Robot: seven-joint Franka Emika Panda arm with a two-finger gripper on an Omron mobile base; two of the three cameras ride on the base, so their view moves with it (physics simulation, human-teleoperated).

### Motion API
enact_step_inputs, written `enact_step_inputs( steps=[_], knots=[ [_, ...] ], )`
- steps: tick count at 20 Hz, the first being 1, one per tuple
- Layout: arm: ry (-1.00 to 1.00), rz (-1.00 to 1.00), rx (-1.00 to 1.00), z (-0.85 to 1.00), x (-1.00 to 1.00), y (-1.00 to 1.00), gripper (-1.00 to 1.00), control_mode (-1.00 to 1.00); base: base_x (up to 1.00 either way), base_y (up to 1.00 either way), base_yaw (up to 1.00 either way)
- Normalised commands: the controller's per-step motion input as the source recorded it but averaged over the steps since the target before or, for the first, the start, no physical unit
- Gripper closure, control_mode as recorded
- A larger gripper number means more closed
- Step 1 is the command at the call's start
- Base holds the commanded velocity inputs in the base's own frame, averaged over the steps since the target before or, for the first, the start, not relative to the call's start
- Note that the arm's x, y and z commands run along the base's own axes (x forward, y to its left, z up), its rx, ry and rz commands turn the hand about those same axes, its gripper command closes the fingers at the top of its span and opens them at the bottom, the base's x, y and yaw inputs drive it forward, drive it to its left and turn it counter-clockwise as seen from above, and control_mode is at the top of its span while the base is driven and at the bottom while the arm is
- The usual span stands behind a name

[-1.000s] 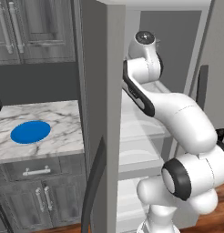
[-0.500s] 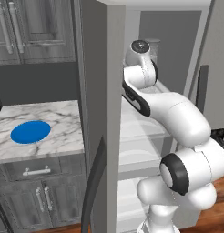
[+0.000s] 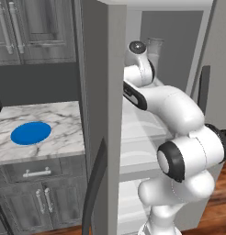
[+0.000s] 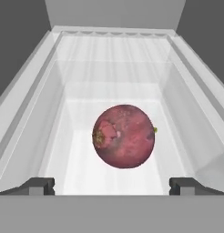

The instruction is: Pick onion from the fridge and place it on the plate on the counter.

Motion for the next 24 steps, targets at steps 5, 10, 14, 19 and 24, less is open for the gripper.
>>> enact_step_inputs(
  steps=[5,10,14,19,24],
  knots=[
    [0.0,-0.05,0.0,0.0,0.38,0.02,-1.0,-1.0,0.0,0.0,0.0],
    [0.0,-0.03,0.0,0.0,0.2,0.01,-1.0,-1.0,0.0,0.0,0.0],
    [0.0,0.0,0.0,0.0,0.02,0.0,-1.0,-1.0,0.0,0.0,0.0],
    [0.0,0.0,0.0,-0.01,0.0,0.0,-1.0,-1.0,0.0,0.0,0.0],
    [0.0,-0.03,0.0,-0.02,0.0,-0.01,-1.0,-1.0,0.0,0.0,0.0]
  ],
)
